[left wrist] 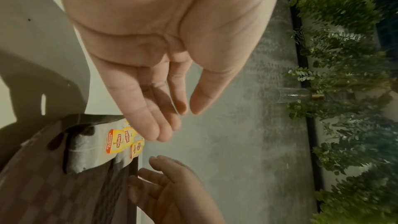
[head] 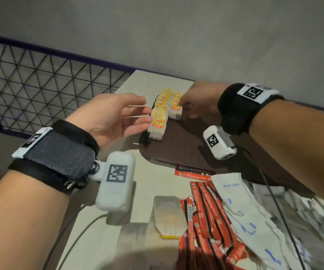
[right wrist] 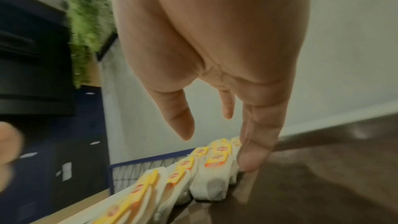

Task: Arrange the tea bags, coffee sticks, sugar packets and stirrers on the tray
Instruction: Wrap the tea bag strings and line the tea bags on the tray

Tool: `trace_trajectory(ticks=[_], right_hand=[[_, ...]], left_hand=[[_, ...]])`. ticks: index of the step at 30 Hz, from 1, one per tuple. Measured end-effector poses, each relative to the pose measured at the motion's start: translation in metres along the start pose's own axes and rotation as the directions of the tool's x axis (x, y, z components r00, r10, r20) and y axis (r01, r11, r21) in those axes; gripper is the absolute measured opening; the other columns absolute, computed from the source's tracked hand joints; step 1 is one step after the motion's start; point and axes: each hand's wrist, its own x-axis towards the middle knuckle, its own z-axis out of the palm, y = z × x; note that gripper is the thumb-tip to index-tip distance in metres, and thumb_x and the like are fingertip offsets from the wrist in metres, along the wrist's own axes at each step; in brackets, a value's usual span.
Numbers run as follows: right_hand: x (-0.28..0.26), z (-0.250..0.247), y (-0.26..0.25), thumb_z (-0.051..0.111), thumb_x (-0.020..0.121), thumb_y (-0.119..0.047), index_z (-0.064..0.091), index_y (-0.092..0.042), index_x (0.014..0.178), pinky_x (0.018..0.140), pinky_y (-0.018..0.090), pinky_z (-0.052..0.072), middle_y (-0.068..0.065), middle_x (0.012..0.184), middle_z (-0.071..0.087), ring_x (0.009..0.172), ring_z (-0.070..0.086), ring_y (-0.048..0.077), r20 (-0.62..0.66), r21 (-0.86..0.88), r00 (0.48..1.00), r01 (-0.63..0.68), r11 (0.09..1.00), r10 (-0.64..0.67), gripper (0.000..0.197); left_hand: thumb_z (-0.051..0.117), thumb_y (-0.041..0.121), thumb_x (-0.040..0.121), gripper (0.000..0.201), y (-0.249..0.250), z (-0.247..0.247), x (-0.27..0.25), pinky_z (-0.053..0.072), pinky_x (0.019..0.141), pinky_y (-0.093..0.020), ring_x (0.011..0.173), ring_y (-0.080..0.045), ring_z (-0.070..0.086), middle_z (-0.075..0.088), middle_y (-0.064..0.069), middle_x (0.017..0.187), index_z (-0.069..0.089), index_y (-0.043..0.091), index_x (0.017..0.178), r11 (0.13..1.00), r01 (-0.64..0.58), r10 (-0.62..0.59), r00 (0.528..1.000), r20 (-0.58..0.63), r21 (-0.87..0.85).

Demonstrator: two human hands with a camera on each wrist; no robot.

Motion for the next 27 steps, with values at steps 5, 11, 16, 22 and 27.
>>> trace_trajectory(ticks=[5,11,16,22,27], right_hand=[[-0.102,-0.012,-0.011,0.076,0.089,-0.021,0.07,-0.01,0.103,0.072,0.036,0.062,0.013,0.096,0.074,0.078,0.07,0.022,0.144,-0.16,0.939,0.335,0.929,-0.314,0.019],[-0.232,0.011,-0.008,0.062,0.059,-0.087,0.059,-0.043,0.114,0.083,0.031,0.055,-0.02,0.104,0.06,0.092,0.06,0.001,0.496,-0.504,0.815,0.551,0.665,-0.3,0.071],[-0.265,0.044,0.012,0.056,0.065,-0.092,0.042,-0.042,0.116,0.072,0.018,0.042,-0.017,0.11,0.033,0.098,0.041,0.002,0.507,-0.617,0.81,0.581,0.531,-0.296,0.073],[-0.275,0.062,0.019,0.054,0.073,-0.085,0.044,-0.035,0.114,0.086,0.033,0.046,-0.011,0.105,0.031,0.101,0.036,0.01,0.475,-0.648,0.811,0.586,0.487,-0.343,0.066],[-0.281,0.07,0.016,0.051,0.093,-0.063,0.042,-0.029,0.119,0.094,0.039,0.048,-0.006,0.111,0.029,0.108,0.037,0.016,0.481,-0.698,0.82,0.572,0.431,-0.31,0.044]], left_hand=[[0.064,0.016,0.097,0.006,0.002,-0.001,-0.001,0.063,0.069,-0.026,0.067,-0.017,0.072,0.074,-0.006,0.08,0.062,0.011,0.099,1.0,-0.013,0.013,1.0,0.004,-0.017],[0.063,0.016,0.097,0.01,-0.001,-0.002,-0.002,0.062,0.066,-0.025,0.068,-0.018,0.072,0.073,-0.006,0.082,0.061,0.01,0.104,0.999,-0.015,0.015,1.0,0.002,-0.04],[0.064,0.015,0.097,0.007,-0.002,0.002,-0.007,0.063,0.068,-0.026,0.068,-0.02,0.072,0.073,-0.009,0.083,0.063,0.008,0.099,0.998,-0.024,0.024,1.0,0.0,-0.052],[0.065,0.014,0.096,0.007,-0.002,0.003,-0.012,0.062,0.072,-0.028,0.073,-0.021,0.072,0.074,-0.01,0.086,0.065,0.007,0.097,0.998,-0.043,0.043,0.999,0.001,-0.039],[0.065,0.015,0.096,0.007,-0.001,0.004,-0.015,0.063,0.074,-0.029,0.073,-0.022,0.072,0.074,-0.01,0.088,0.065,0.008,0.095,0.998,-0.048,0.049,0.999,0.009,-0.028]])
